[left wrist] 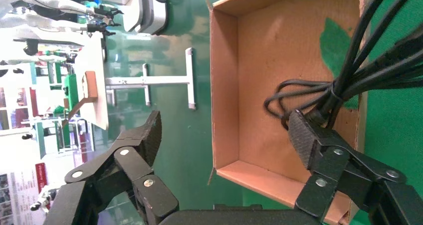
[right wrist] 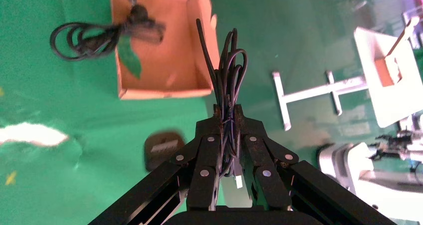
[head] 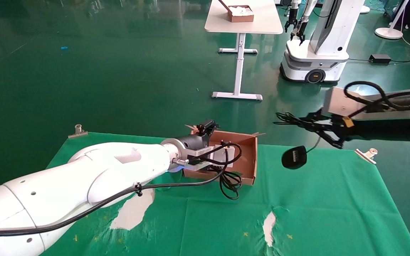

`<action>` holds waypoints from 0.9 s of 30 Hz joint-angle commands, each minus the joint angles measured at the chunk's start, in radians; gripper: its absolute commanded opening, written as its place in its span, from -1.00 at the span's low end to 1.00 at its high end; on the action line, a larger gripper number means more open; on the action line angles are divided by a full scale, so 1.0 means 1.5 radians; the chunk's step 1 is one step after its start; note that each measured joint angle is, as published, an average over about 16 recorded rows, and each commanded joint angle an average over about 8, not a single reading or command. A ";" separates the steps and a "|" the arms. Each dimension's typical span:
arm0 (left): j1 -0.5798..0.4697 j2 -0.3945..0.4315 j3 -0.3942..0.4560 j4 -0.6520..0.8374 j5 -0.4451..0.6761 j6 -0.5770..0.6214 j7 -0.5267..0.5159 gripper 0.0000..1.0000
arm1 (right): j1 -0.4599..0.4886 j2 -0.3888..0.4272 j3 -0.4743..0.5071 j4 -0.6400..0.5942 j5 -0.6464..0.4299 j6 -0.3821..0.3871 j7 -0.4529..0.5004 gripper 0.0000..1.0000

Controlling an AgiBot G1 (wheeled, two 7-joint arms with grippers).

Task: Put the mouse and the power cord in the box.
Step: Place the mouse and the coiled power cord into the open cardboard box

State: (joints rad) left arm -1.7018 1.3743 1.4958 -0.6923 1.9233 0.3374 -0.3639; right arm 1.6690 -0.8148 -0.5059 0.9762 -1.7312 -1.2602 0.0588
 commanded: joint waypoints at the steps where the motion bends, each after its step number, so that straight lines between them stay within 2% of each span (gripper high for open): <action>1: -0.001 0.000 0.002 0.004 -0.003 -0.005 -0.004 1.00 | 0.002 -0.007 0.001 0.002 0.003 0.003 -0.003 -1.00; 7: -0.030 -0.006 -0.010 0.127 -0.006 0.001 -0.084 1.00 | 0.009 -0.045 -0.003 -0.009 0.007 0.016 -0.022 -1.00; 12: -0.048 -0.009 0.005 0.200 0.029 0.029 -0.134 1.00 | 0.015 -0.094 -0.012 -0.026 0.008 0.030 -0.042 -1.00; 21: -0.051 -0.010 0.031 0.196 0.094 0.052 -0.211 1.00 | 0.028 -0.237 -0.046 -0.106 -0.017 0.089 -0.100 -1.00; 27: -0.052 -0.011 0.040 0.183 0.127 0.058 -0.254 1.00 | 0.025 -0.314 -0.082 -0.190 -0.065 0.135 -0.140 -1.00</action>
State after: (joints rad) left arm -1.7794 1.3577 1.5542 -0.4172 2.1113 0.4241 -0.7421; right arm 1.7078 -1.2707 -0.6283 0.6979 -1.8317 -1.0535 -0.1397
